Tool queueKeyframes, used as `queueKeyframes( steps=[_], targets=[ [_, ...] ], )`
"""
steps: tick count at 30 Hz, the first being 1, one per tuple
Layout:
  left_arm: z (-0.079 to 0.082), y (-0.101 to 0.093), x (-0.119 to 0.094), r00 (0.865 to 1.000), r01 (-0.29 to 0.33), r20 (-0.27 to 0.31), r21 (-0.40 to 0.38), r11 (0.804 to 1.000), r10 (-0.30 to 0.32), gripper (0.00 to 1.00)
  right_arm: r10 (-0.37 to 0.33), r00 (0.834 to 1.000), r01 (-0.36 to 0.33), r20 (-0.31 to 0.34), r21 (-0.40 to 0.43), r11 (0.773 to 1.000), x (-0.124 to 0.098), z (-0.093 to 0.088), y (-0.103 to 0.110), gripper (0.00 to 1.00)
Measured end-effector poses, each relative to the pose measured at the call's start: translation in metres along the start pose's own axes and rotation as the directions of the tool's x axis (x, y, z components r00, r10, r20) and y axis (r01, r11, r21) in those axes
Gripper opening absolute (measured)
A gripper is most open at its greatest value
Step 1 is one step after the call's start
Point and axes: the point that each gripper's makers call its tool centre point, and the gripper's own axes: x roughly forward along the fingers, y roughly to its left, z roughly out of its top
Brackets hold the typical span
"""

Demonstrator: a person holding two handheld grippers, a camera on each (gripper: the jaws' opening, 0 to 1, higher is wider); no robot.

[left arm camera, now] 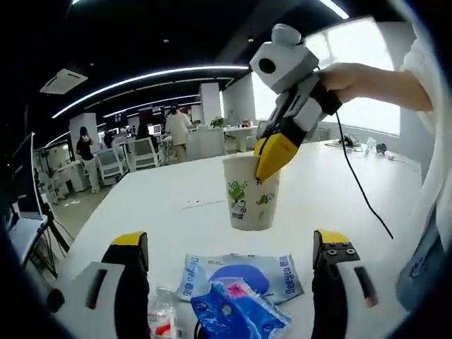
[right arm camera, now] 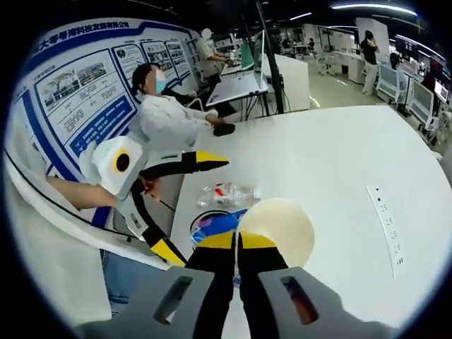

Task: Arrange the tabletop items into an orderly group along one side of the table until the central work area is clear of visible clutter.

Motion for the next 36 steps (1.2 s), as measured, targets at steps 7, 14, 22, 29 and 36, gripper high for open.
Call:
queueKeyframes(
  steps=[7,14,22,29,36],
  targets=[
    [-0.025,0.006,-0.027,0.998,-0.040,-0.049,-0.012,0.999,0.039,1.00,-0.003,1.000,0.003,-0.013,0.010,1.000,0.005,-0.004,-0.005,0.00],
    [-0.048,0.001,-0.053,0.994,-0.053,-0.093,-0.040,0.998,0.049,1.00,-0.033,0.999,0.033,-0.028,0.009,0.999,0.012,-0.012,-0.017,0.00],
    [-0.077,-0.001,-0.080,0.988,-0.089,-0.136,-0.109,0.990,0.074,0.98,-0.061,0.997,0.061,-0.053,-0.018,0.998,0.024,-0.025,-0.030,0.00],
    [-0.093,-0.001,-0.094,0.983,-0.132,-0.142,-0.110,0.985,0.116,0.92,-0.089,0.994,0.087,-0.065,-0.047,0.995,0.030,-0.034,-0.043,0.00],
    [-0.127,-0.017,-0.094,0.964,-0.084,-0.251,0.017,0.996,0.086,0.85,-0.161,0.983,0.148,-0.082,-0.151,0.977,0.037,-0.043,-0.069,0.00]
  ],
)
